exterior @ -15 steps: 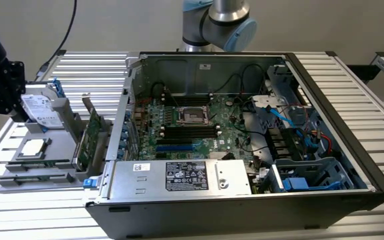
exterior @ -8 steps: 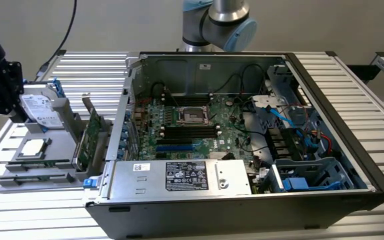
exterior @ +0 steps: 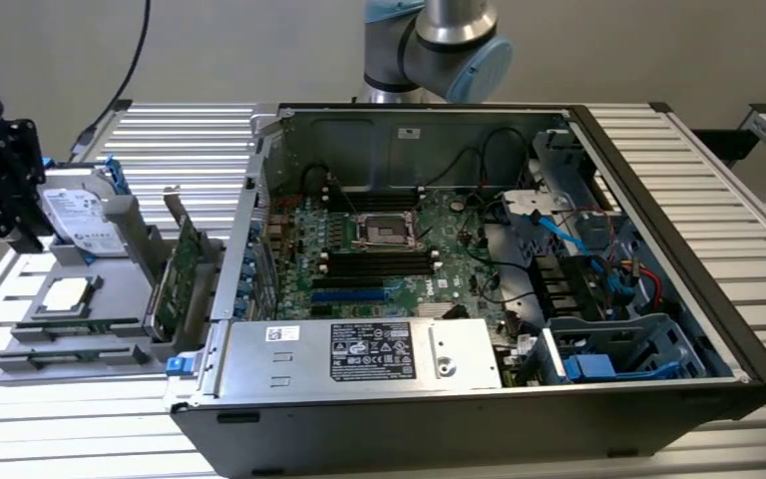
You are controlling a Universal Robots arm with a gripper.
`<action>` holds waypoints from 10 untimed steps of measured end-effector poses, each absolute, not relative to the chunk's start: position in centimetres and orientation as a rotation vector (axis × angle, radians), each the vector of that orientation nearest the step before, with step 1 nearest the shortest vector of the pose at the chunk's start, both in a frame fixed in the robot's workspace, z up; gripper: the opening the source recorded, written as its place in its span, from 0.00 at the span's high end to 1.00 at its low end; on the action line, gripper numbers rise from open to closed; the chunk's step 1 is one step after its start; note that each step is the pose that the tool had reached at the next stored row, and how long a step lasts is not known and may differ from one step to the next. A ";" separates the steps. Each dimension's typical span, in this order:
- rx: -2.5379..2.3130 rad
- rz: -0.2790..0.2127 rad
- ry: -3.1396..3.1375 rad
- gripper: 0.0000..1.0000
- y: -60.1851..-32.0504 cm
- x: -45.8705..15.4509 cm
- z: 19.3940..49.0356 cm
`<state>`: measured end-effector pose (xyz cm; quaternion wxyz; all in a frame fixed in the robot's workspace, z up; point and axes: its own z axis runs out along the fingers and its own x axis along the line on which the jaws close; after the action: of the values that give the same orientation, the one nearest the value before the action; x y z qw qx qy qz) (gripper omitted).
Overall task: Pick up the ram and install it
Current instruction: 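Pick up the ram and move it above insertion slot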
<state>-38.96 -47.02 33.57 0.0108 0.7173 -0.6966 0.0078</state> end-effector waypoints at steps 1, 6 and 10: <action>2.241 0.024 -2.170 0.70 -47.1 -39.1 33.6; 2.254 0.024 -2.156 0.70 -47.8 -39.4 33.3; 2.262 0.023 -2.148 0.70 -48.3 -39.4 32.6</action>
<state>-39.43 -48.28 32.59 0.0112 0.7251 -0.6886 0.0073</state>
